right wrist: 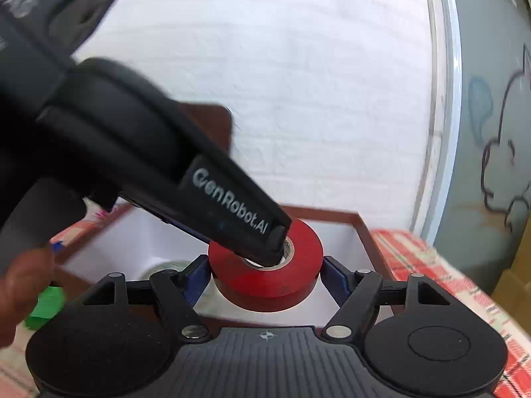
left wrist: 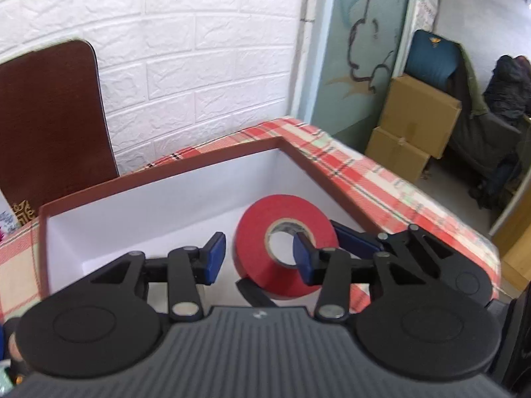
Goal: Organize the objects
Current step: 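Carry the red tape into the brown box and open the right gripper, then grasp the blue-capped Flash Color marker by its cap with the right gripper, then lift the marker into the brown box and release it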
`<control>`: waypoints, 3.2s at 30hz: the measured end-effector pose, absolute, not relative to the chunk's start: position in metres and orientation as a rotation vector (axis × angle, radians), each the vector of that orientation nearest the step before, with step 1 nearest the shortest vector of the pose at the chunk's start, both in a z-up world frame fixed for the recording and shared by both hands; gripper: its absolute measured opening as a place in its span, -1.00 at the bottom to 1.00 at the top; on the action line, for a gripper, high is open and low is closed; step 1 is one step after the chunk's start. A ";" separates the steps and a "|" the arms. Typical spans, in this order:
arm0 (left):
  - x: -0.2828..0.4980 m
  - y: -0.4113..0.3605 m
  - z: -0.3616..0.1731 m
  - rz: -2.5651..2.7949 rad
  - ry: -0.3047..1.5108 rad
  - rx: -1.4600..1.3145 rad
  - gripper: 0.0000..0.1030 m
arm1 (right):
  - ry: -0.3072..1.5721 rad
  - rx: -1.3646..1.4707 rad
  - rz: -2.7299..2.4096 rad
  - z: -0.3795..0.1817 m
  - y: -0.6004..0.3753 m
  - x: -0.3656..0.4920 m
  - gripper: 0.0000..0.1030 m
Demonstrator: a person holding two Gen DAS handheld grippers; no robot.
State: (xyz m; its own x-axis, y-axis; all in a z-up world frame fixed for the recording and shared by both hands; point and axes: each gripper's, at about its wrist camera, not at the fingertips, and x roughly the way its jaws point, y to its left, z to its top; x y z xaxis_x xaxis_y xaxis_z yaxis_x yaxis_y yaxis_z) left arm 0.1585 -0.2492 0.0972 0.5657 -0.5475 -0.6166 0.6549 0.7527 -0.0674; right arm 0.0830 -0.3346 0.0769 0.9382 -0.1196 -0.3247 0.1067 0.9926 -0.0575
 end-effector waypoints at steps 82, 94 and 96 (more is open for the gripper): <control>0.081 -0.040 0.088 -0.462 0.818 -0.200 -0.53 | 0.400 0.154 0.283 0.051 -0.172 -0.014 -0.68; 0.159 -0.141 0.117 -0.528 0.706 0.005 -0.39 | 0.265 0.185 0.095 0.087 -0.231 0.078 -0.67; 0.169 -0.148 0.114 -0.477 0.683 0.054 -0.03 | 0.312 0.245 0.099 0.082 -0.238 0.103 -0.54</control>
State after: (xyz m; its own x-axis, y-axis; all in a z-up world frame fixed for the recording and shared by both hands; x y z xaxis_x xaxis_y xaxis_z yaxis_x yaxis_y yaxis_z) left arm 0.1692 -0.1479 0.1137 0.6729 -0.4061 -0.6183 0.4409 0.8913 -0.1056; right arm 0.1029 -0.2381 0.0815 0.9470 0.1343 -0.2917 -0.0588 0.9655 0.2536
